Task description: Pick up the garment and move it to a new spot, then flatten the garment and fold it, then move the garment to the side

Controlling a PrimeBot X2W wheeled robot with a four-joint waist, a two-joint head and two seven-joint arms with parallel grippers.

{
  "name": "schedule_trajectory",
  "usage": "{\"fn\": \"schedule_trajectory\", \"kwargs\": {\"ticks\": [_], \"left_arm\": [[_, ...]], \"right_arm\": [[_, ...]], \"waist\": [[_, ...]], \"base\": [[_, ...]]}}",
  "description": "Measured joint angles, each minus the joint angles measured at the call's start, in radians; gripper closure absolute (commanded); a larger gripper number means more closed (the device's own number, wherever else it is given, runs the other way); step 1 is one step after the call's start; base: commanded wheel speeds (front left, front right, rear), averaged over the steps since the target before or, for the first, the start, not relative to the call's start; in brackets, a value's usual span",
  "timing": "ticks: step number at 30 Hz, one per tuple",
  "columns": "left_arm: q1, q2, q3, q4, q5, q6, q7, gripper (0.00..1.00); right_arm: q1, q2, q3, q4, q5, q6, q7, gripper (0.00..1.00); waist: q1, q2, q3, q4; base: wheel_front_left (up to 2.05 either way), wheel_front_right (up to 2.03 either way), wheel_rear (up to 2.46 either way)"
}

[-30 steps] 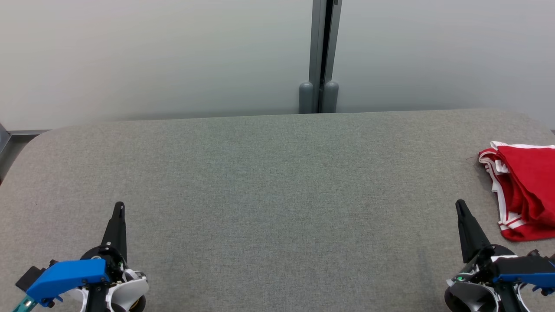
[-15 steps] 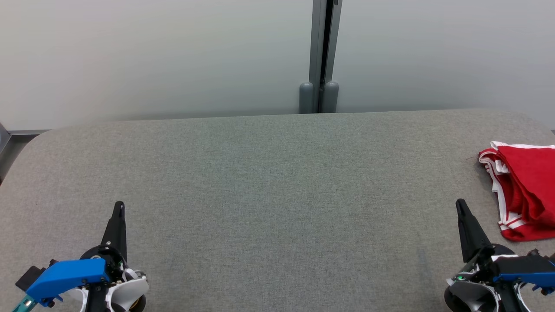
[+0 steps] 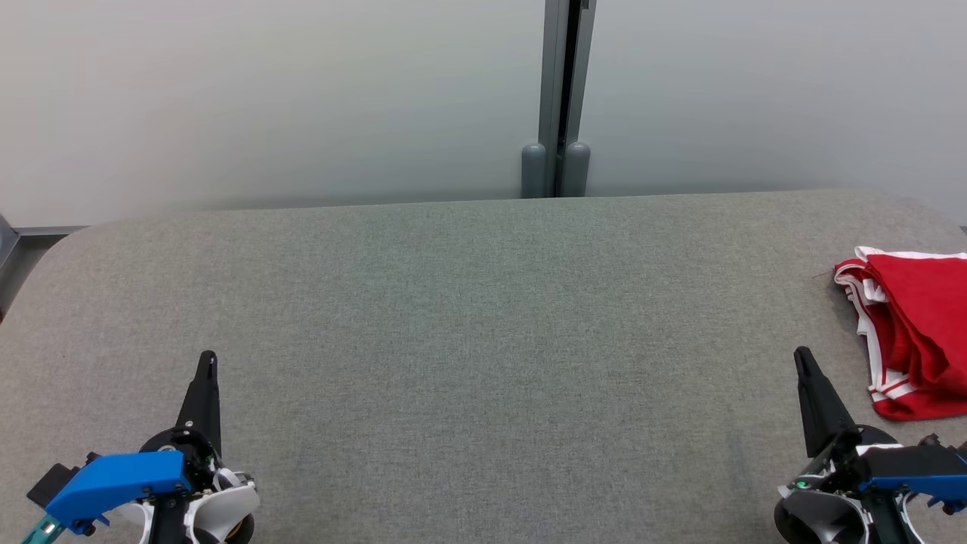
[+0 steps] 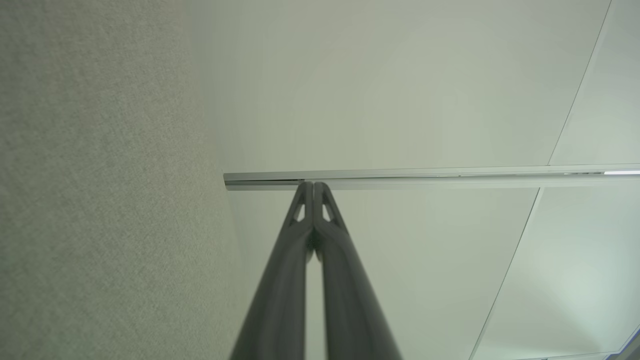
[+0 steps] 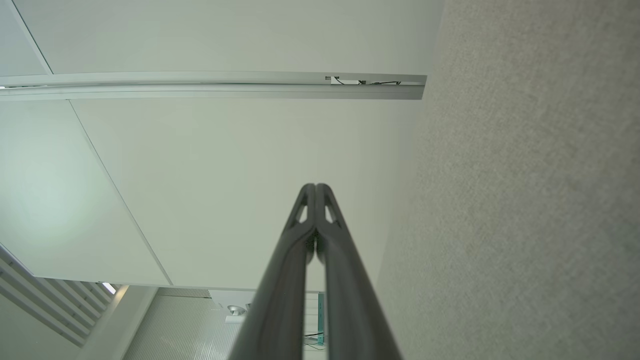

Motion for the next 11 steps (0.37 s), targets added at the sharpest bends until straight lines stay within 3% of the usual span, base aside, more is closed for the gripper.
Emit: {"fn": "schedule_trajectory", "kwargs": {"ticks": [11], "left_arm": [[0.000, 0.000, 0.000, 0.000, 0.000, 0.000, 0.000, 1.00]], "right_arm": [[0.000, 0.000, 0.000, 0.000, 0.000, 0.000, 0.000, 1.00]], "waist": [[0.0000, -0.0001, 0.000, 0.000]], "base": [[0.00, 0.00, 0.00]]}}
